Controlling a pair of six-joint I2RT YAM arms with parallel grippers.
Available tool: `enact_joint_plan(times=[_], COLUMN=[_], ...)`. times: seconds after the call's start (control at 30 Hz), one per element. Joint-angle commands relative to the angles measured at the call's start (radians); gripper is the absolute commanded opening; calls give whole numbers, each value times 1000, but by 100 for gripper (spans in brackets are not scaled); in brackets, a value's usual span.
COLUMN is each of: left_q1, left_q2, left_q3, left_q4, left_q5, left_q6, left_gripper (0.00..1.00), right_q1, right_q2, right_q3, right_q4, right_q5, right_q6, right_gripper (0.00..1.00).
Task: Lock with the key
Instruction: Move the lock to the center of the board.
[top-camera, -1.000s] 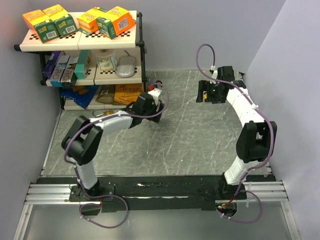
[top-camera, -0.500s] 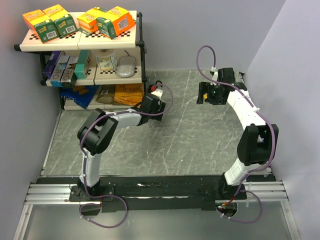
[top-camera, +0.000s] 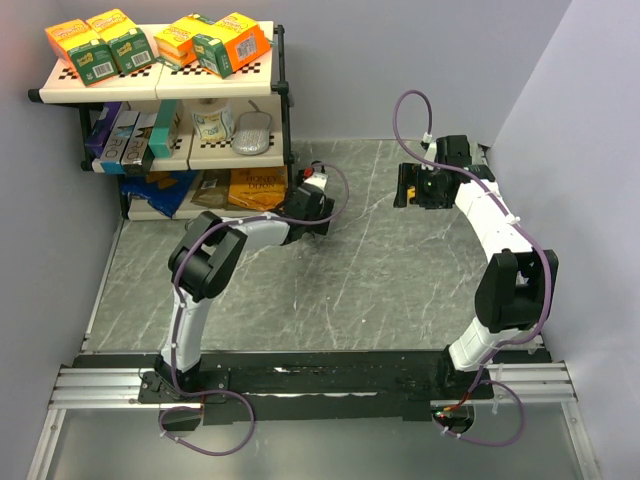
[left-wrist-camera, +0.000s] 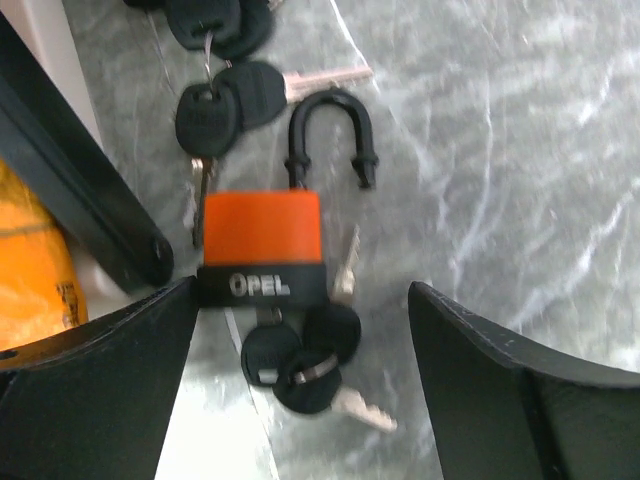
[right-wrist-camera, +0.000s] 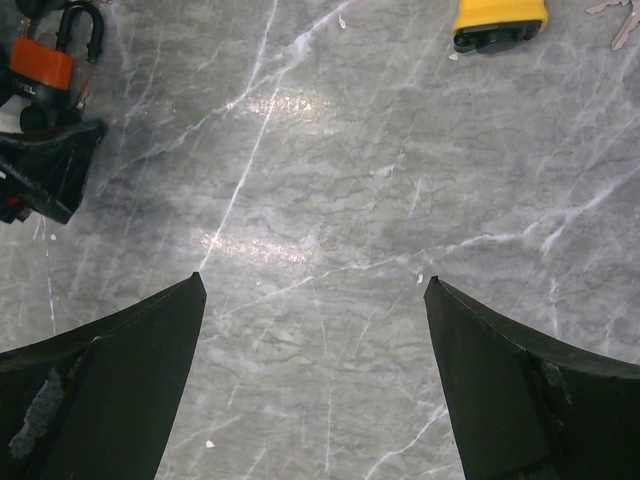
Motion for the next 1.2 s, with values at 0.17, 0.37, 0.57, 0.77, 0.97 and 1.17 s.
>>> enact_joint_plan(times=[0.17, 0.37, 0.57, 0.77, 0.97, 1.17], left_q1=[19, -10, -78, -93, -96, -95], left_q2=[62, 49, -72, -157, -134, -80], left_q3=[60, 47, -57, -144, -117, -22], left_q4=[5, -27, -153, -285, -348, -396], left_q5=[32, 58, 57, 141, 161, 143], left_q6=[7, 25, -28, -53, -54, -85], left_gripper=[84, 60, 33, 30, 65, 81], right_q1=[0, -3, -3, -1, 2, -1], right_q2=[-76, -79, -96, -131, -159, -168], right_q3=[-12, -17, -35, -83, -115, -113], right_q4=[13, 16, 28, 50, 54, 53], right_q5=[6, 4, 14, 4, -5, -3], right_q6=[16, 20, 24, 36, 48, 50], right_gripper=[100, 100, 100, 100, 100, 100])
